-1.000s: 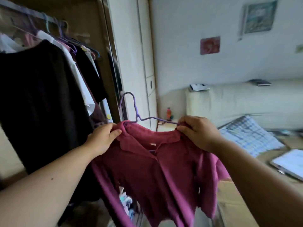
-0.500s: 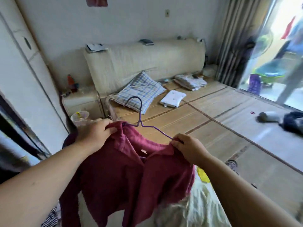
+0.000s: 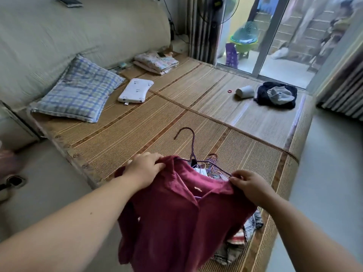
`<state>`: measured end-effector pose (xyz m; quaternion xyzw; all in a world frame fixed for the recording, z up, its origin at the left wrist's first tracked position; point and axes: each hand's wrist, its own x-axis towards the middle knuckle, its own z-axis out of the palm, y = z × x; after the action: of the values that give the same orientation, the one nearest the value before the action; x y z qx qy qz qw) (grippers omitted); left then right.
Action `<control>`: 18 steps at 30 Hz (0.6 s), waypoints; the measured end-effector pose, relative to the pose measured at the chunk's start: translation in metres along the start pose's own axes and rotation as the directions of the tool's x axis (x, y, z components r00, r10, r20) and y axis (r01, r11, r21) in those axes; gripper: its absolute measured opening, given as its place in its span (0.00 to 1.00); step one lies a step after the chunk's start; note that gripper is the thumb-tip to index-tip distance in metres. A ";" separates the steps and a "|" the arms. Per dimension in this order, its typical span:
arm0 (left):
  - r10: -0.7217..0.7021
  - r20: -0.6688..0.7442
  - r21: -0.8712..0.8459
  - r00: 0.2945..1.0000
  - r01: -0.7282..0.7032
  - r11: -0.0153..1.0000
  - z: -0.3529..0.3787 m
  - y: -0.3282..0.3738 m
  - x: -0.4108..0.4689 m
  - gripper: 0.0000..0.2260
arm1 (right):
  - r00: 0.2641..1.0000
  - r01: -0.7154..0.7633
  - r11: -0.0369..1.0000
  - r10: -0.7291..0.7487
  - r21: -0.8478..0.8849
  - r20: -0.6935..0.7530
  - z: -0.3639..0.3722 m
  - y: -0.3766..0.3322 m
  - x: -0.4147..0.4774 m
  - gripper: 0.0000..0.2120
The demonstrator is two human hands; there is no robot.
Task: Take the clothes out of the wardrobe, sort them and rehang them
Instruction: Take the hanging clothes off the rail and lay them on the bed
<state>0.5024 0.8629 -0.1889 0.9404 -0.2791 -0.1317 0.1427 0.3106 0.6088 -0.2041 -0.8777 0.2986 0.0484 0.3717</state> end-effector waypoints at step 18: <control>-0.229 0.274 0.104 0.934 0.208 0.973 0.119 -0.002 0.110 0.32 | 0.969 -0.206 0.974 0.217 -0.094 0.119 0.073 0.093 0.132 0.28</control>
<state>0.5536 0.7798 -0.3181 0.9414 -0.1950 -0.2703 0.0511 0.3766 0.5430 -0.3553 -0.8502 0.3636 0.1564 0.3471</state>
